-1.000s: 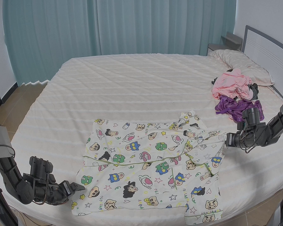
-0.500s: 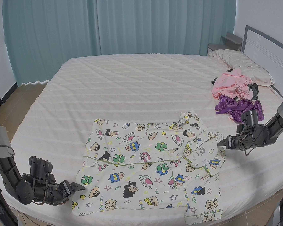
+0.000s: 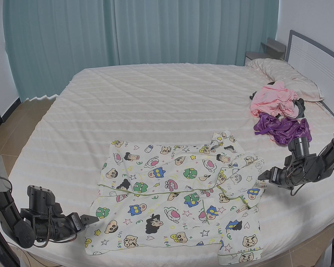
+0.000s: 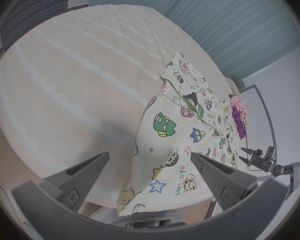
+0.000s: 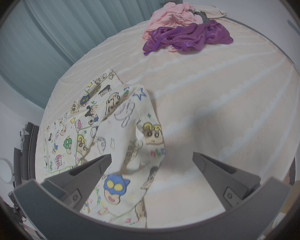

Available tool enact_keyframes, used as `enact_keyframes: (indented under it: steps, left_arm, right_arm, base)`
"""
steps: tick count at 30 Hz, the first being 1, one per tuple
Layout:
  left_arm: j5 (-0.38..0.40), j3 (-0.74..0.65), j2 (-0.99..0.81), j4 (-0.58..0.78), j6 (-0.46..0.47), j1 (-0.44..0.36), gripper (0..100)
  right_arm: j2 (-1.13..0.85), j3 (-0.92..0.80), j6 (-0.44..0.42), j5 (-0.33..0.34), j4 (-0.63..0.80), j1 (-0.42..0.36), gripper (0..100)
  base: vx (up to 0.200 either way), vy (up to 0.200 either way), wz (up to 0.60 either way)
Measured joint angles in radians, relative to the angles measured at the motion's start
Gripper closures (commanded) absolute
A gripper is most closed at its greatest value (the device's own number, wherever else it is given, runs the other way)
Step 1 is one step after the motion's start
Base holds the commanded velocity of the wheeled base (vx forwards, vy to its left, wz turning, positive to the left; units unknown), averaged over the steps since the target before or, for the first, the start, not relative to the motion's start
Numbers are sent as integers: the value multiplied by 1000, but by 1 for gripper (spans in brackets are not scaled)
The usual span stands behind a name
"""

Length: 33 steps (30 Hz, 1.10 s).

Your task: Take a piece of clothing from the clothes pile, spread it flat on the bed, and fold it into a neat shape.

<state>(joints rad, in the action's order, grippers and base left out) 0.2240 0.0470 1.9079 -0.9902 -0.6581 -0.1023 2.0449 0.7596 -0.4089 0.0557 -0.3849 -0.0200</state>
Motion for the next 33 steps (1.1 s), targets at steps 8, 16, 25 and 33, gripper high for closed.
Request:
enact_keyframes:
  steps: [8, 16, 25, 33]
  left_arm:
    - [4, -17, 0, -6, 16, -2, 0]
    - [4, -21, 3, -6, 14, -3, 0]
    - [5, -23, 3, -10, 17, -3, 0]
    - [20, -20, 4, -57, 8, -3, 0]
  right_arm:
    - [-79, -137, -101, -1, -13, -42, 0]
    - [-111, -294, -139, 3, -180, -74, 0]
    - [-97, -441, -175, 10, -380, -89, 0]
    - [-92, -463, -175, 25, -384, -94, 0]
  base:
    - [-50, 0, 0]
    - [-175, 0, 0]
    - [0, 0, 0]
    - [0, 75, 0]
